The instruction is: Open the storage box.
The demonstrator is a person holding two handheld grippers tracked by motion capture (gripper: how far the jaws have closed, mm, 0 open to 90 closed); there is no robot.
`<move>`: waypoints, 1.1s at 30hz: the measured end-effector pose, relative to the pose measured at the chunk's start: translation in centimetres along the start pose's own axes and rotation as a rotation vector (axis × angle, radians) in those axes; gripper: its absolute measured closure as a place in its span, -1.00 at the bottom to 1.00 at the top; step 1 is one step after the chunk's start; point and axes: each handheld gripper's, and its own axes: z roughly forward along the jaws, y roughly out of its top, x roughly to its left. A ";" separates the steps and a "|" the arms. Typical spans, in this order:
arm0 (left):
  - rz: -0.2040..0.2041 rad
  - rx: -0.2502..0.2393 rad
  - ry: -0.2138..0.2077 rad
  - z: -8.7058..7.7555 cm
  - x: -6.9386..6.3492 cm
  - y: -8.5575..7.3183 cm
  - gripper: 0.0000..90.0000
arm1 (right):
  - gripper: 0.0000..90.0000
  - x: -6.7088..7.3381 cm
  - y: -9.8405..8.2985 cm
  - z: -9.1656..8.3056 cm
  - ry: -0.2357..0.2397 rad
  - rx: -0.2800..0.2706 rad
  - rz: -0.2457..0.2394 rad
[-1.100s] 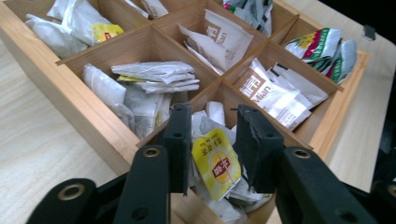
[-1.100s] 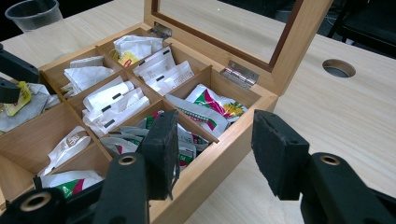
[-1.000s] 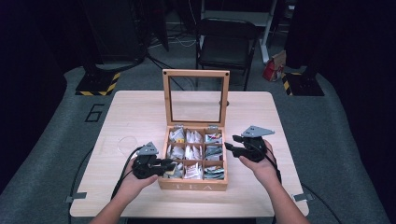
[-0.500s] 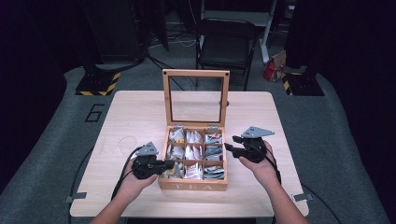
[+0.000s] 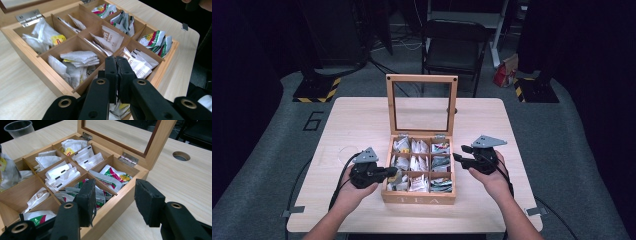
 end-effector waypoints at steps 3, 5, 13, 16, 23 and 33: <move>0.016 -0.012 0.011 -0.5 0.0 0.6 0.96 | 0.14 -0.1 0.0 0.0 -0.001 0.002 0.004; 0.013 -0.014 0.016 -0.8 0.1 0.9 0.96 | 0.14 -0.1 0.1 0.0 0.001 -0.001 -0.001; 0.012 -0.028 0.036 -1.5 0.5 1.5 0.96 | 0.14 -0.1 0.2 -0.2 0.008 -0.015 0.003; 0.010 -0.033 0.045 -1.8 0.7 1.6 0.96 | 0.13 -0.1 0.2 -0.3 0.008 -0.014 0.004; 0.013 -0.048 0.069 -2.7 1.3 2.1 0.96 | 0.13 0.1 0.2 -0.3 0.012 -0.015 0.000; -0.007 -0.061 0.118 -4.6 2.7 2.5 0.96 | 0.13 0.3 0.0 -0.2 0.016 -0.004 0.000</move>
